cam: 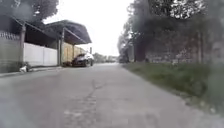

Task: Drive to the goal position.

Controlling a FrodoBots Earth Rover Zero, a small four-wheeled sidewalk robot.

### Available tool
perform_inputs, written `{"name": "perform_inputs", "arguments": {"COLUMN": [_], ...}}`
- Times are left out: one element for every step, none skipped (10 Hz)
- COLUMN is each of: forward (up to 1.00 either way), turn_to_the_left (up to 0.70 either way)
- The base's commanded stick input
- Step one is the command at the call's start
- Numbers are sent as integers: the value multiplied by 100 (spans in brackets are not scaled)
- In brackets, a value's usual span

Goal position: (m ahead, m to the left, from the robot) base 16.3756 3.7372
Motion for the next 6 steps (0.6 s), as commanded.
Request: {"name": "perform_inputs", "arguments": {"forward": [100,100,100,100,100,100], "turn_to_the_left": [-34,-40,-40,-35,-28,-19]}}
